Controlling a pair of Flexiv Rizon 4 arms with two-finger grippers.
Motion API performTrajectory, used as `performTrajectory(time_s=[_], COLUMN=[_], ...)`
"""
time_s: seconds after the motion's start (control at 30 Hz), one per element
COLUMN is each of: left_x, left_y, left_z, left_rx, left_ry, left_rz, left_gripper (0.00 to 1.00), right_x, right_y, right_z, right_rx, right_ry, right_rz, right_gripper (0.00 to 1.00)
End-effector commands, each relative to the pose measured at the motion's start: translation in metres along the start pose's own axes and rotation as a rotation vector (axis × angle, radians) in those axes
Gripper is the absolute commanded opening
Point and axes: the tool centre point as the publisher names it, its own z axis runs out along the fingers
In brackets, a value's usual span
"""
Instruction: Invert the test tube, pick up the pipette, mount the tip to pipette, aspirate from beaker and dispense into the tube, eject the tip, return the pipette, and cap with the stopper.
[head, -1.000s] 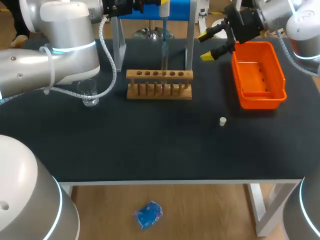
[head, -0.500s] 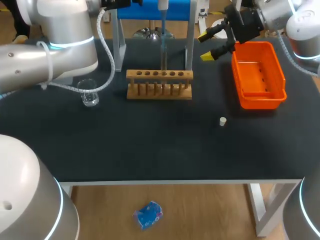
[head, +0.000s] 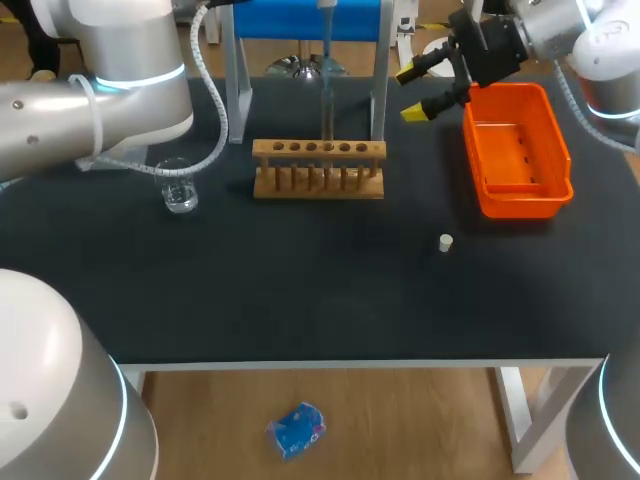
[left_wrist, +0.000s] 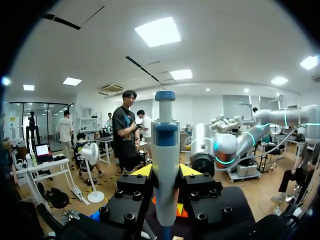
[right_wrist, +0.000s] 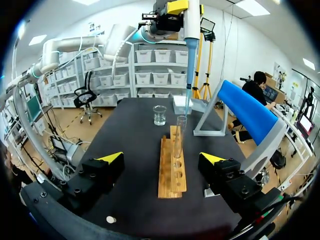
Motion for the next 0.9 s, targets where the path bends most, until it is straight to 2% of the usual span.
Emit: performTrajectory(time_s=[0.03,0.33,0.63,0.83,0.9], left_x=[0.001,0.002,0.001,0.012,0.019], left_y=[-0.008,-0.021,-0.026,-0.033,-0.037], left_z=[-0.001,0.000,-0.001,-0.001,0.000], left_rx=[-0.012,-0.020,-0.030,-0.037,-0.042], left_ry=[0.003,0.005,0.003,0.019,0.024], left_rz=[0.004,0.022,0.032,0.031,0.038], left_gripper=[0.00,0.00,0.00,0.00,0.00], right_x=[0.000,0.000,0.000,0.000,0.003], right_y=[0.000,0.000,0.000,0.000,0.004], right_z=[0.000,0.000,0.000,0.000,-0.008], right_rx=[0.002,0.002,0.002,0.002,-0.026], right_ry=[0.000,0.000,0.000,0.000,-0.010], right_rz=[0.000,0.000,0.000,0.000,-0.013], right_gripper=[1.00,1.00,1.00,1.00,1.00])
